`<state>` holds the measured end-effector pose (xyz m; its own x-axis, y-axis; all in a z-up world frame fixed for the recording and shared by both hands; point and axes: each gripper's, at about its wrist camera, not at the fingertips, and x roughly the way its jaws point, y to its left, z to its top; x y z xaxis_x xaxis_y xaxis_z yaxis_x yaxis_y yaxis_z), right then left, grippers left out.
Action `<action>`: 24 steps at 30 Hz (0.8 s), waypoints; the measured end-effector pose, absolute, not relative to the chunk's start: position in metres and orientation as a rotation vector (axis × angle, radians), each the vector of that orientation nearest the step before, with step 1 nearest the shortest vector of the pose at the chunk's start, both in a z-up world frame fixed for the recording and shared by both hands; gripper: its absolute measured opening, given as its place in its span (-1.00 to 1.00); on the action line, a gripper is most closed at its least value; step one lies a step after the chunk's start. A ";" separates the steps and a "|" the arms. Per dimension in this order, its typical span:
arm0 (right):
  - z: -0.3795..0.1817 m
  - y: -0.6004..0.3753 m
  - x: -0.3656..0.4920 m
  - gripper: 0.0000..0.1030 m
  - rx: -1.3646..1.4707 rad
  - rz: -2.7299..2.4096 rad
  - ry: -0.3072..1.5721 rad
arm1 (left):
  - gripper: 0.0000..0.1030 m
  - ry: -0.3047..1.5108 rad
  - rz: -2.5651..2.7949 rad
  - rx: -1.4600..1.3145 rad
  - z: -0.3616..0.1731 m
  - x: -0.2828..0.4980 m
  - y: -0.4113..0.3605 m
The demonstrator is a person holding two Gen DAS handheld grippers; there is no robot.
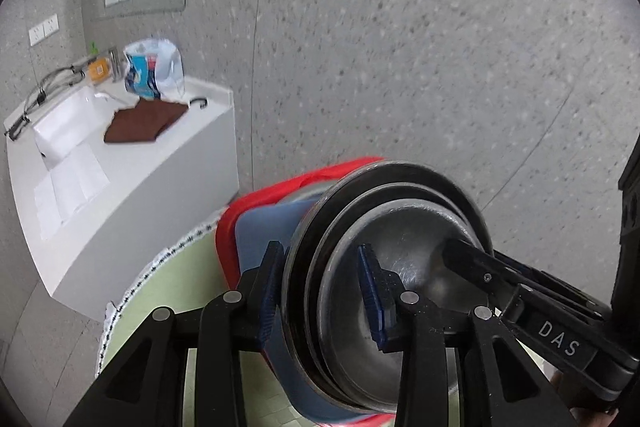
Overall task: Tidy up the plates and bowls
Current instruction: 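Lift the stacked steel bowls and lower them onto the blue plate in the red basin, then open both tools and pull them back from the basin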
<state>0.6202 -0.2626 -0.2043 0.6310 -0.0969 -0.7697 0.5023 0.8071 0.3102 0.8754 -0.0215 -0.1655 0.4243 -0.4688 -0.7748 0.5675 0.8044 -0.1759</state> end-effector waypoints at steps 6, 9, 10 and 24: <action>-0.228 -0.262 0.635 -0.32 0.515 -0.394 0.880 | -0.37 0.969 -0.653 0.148 -0.186 0.903 -0.040; -0.237 -0.262 0.638 -0.27 0.488 -0.428 0.907 | -0.30 0.986 -0.677 0.144 -0.194 0.910 -0.048; -0.239 -0.262 0.638 -0.26 0.487 -0.434 0.909 | -0.20 0.985 -0.689 0.137 -0.195 0.910 -0.047; -0.208 -0.248 0.608 0.54 0.404 -0.478 0.823 | 0.45 0.902 -0.665 0.021 -0.160 0.877 0.020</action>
<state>0.6083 -0.2480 -0.2084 0.5862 -0.2449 -0.7723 0.5489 0.8212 0.1562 0.8775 0.0198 -0.1603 0.4350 -0.5260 -0.7308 0.5430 0.8007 -0.2532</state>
